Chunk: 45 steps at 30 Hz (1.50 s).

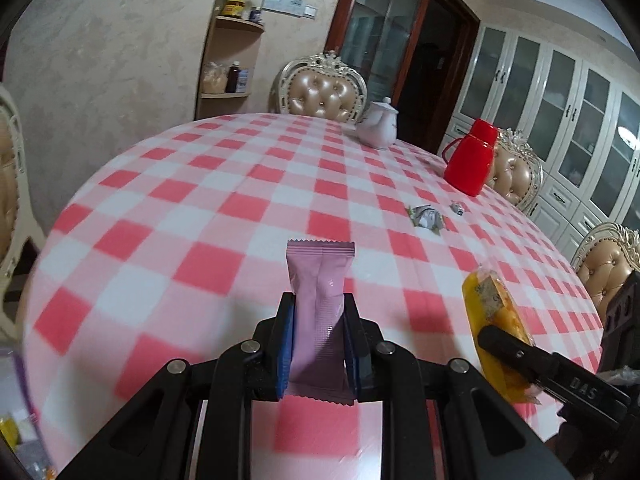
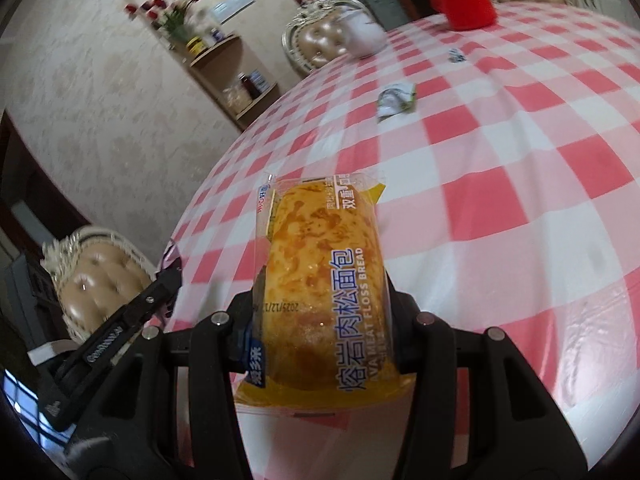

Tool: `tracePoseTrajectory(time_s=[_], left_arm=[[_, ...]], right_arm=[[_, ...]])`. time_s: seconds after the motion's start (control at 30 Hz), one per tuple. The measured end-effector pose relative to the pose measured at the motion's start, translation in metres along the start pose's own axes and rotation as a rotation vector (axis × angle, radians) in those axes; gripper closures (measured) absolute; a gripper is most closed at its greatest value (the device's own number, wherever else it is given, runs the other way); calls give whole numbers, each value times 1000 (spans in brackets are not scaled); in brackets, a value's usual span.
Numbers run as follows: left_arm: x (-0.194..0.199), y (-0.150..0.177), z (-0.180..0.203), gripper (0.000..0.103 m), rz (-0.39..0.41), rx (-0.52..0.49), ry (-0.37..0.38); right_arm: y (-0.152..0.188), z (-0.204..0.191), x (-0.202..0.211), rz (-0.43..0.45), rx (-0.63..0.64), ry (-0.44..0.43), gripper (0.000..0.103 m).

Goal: Organize snacks
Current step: 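Carry both packets over the white box and open both tools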

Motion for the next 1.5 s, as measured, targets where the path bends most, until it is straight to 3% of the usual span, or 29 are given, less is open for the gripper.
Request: tracePoseTrajectory(time_s=[0.3, 0.67, 0.87, 1.3, 1.5], left_arm=[[54, 12, -50, 80, 20, -25, -93], [87, 44, -105, 80, 8, -61, -180], [104, 64, -143, 80, -12, -47, -235], [124, 96, -228, 80, -72, 40, -375], [133, 89, -246, 79, -36, 60, -482]], right_arm=[[24, -41, -18, -93, 134, -93, 51], [61, -92, -39, -232, 299, -239, 51], [86, -124, -40, -313, 397, -360, 51], [182, -219, -35, -520, 778, -572, 51], [226, -243, -42, -619, 874, -618, 50]])
Point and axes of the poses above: each gripper's, at about its wrist camera, not at the fingertips, and x roughly against the way its jaws point, z to its right, y to its underside, the point moved 2 cm from there along -x, roughly the way its jaws point, and after that the axes turned 10 degrees about -y, right-handed, at the moved point
